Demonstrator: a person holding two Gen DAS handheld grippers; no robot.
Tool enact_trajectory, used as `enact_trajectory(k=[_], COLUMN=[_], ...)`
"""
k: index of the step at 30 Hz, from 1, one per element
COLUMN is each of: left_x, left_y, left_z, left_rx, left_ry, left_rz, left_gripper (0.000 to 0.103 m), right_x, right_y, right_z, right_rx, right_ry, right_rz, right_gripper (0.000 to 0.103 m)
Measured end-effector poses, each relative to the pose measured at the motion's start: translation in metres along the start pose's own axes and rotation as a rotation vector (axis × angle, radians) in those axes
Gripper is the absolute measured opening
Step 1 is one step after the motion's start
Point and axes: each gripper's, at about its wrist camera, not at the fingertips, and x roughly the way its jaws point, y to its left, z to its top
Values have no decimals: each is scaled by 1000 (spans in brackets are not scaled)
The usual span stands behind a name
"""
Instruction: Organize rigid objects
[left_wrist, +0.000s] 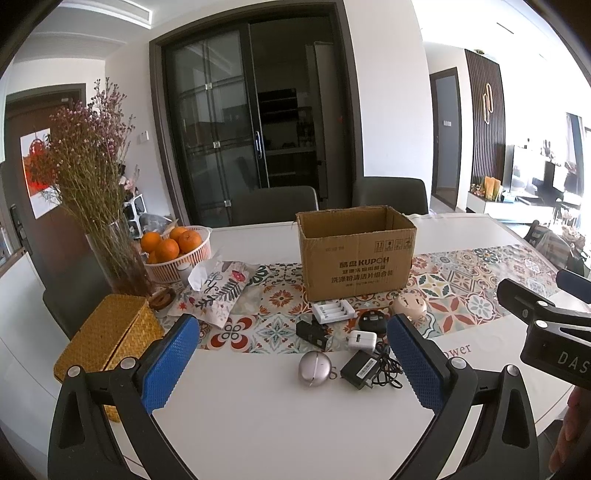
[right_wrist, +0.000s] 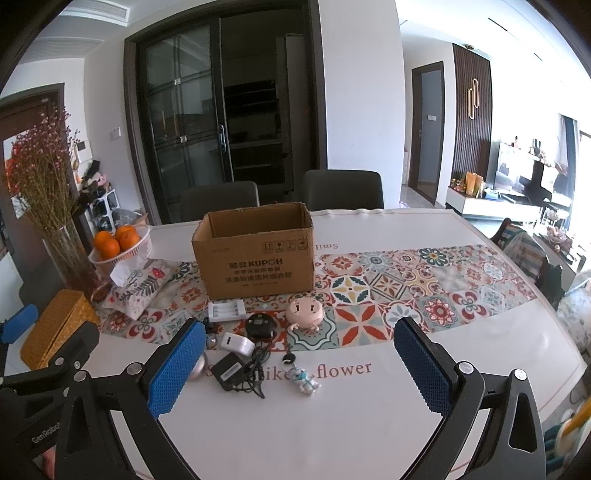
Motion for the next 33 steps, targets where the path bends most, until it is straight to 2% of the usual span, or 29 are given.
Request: enact_trajectory(k=[17,27,33], left_x=[6,32,58], left_y=[7,10,16], left_z=[-3,-10,-16], left_rx=[-1,15,13], left_ry=[31,109,173], left_rz=[-14,-36,-74], left_gripper=[103,103,103], right_x=[7,30,50], right_y=[9,13,16], right_z=[-4,-12,-18], right_rx=[1,27,55], right_ry=[23,95,140], right_rz=[0,-32,-43], right_gripper=[103,103,102])
